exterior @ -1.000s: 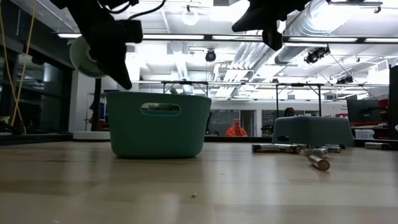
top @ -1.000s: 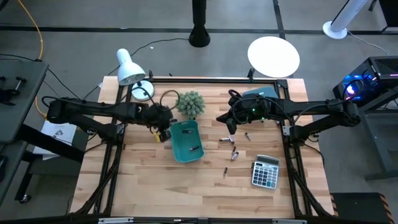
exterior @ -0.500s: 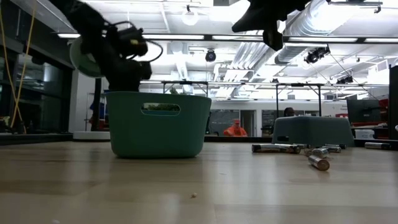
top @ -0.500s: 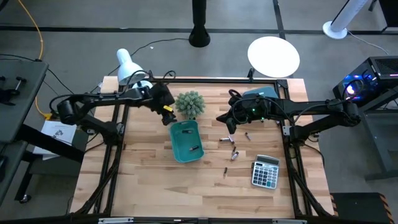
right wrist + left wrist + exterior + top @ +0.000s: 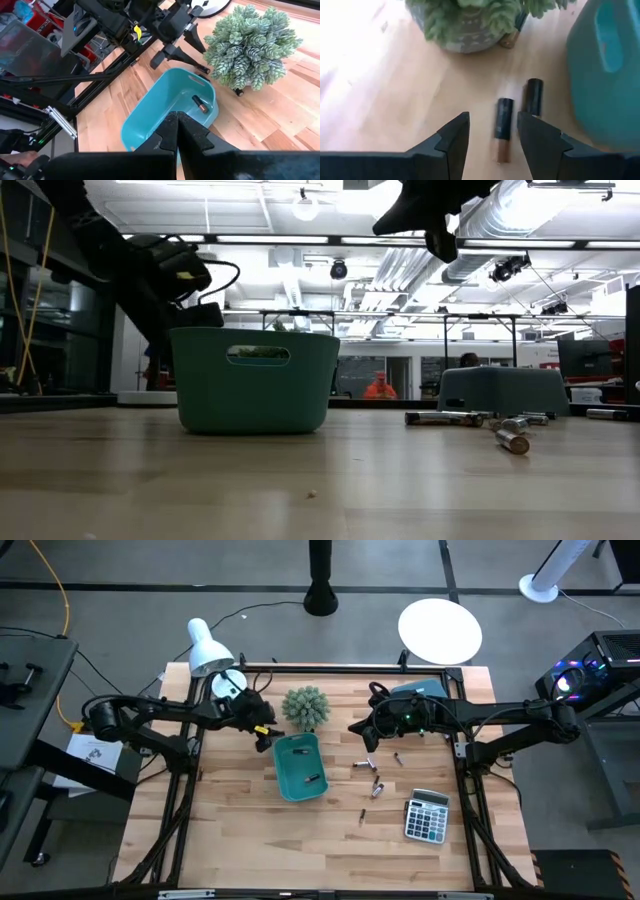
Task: Sort batteries
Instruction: Put the black battery into the green bin
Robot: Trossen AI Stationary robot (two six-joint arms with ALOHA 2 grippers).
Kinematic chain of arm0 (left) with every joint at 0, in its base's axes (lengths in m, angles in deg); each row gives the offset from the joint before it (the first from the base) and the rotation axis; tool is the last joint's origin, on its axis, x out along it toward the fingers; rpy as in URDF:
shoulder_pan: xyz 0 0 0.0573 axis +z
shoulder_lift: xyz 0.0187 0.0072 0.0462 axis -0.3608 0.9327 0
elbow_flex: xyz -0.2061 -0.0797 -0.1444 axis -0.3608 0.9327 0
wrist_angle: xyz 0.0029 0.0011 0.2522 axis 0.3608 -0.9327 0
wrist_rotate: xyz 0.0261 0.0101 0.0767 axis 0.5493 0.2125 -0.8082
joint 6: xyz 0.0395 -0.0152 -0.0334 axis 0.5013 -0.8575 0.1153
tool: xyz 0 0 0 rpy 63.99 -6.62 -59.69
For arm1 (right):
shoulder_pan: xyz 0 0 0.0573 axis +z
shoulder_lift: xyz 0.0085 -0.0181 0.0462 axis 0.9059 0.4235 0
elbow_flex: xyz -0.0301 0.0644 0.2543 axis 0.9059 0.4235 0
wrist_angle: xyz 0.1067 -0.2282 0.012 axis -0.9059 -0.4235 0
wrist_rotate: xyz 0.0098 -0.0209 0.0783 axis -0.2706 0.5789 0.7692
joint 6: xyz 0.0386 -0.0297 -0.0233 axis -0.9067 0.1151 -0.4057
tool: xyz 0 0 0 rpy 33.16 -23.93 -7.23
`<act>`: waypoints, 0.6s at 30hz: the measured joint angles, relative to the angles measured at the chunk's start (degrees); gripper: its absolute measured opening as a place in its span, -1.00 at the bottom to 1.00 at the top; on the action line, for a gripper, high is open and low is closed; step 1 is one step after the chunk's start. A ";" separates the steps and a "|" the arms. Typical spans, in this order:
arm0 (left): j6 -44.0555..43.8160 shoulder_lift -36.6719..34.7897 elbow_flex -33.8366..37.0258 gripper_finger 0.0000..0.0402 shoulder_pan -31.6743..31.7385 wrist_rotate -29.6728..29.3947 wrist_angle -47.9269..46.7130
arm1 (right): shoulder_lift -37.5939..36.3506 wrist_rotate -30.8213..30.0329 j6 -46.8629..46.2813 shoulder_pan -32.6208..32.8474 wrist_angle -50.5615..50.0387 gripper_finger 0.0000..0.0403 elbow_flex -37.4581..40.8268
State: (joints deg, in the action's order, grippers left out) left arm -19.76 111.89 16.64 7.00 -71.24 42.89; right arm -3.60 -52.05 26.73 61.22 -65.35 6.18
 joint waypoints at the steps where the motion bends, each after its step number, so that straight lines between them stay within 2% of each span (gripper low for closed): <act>1: 2.01 0.34 0.00 -0.20 -0.11 -0.24 0.16 | 0.00 0.00 -0.06 0.00 0.00 -1.00 0.00; 6: 7.42 3.80 0.04 -0.20 -0.48 -0.18 -0.03 | 0.02 0.00 -0.09 0.00 0.00 -1.00 0.00; 13: 2.09 8.83 -0.20 -0.21 -0.90 1.06 2.28 | 0.02 0.04 -0.02 0.00 0.00 -1.00 0.00; 16: -1.01 9.45 -0.27 -0.37 -1.34 -1.02 1.68 | 0.02 0.05 0.08 0.00 0.00 -1.00 0.00; 18: -3.03 9.04 -0.28 -0.62 -1.31 -2.05 1.11 | 0.02 0.07 0.24 0.00 -0.02 -1.00 0.00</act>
State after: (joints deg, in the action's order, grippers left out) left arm -22.79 120.93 16.36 5.69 -73.30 43.99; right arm -3.58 -51.98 26.97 61.22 -65.37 6.18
